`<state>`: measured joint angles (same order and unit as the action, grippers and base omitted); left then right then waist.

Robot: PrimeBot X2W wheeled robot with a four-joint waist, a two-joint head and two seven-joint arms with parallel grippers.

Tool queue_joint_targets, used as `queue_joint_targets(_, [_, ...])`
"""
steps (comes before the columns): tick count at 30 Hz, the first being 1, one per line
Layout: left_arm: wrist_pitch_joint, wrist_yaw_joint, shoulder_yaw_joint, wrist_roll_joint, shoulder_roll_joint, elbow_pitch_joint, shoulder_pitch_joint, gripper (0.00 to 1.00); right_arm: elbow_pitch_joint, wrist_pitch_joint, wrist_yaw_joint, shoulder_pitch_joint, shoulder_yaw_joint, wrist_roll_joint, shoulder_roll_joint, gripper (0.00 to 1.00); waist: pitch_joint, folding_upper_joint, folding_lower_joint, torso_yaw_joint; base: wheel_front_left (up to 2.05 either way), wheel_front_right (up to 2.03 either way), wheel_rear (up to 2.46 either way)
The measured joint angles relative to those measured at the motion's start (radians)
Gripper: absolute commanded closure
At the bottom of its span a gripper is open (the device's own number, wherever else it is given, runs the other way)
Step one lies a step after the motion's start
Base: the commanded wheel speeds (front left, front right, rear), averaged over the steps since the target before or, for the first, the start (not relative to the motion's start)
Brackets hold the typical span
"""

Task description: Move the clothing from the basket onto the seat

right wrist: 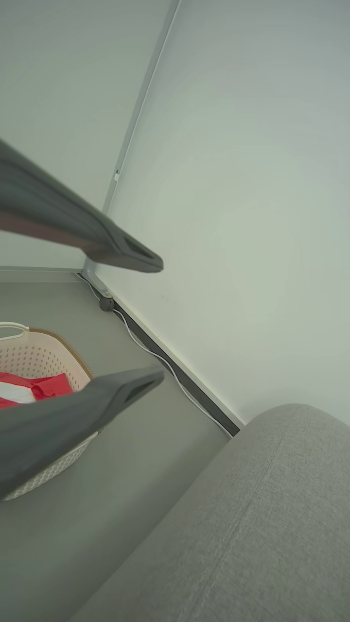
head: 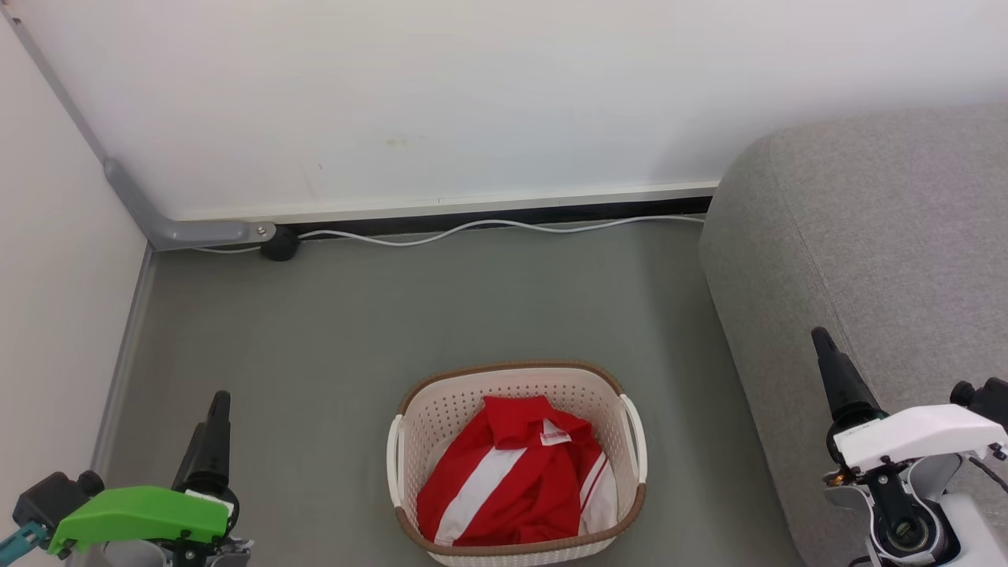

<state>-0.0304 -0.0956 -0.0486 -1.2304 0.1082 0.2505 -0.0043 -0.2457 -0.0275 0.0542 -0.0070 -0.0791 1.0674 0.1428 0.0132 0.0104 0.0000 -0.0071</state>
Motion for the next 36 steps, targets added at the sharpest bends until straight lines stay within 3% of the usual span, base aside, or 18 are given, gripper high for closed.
queue_joint_targets(36, [-0.123,0.035,-0.074,0.53,0.049,-0.107,0.034,0.0,0.0,-0.122,-0.084,0.0,-0.182,-0.439,0.063,0.0,0.013,0.0,0.0,-0.013,0.0,0.0,0.0])
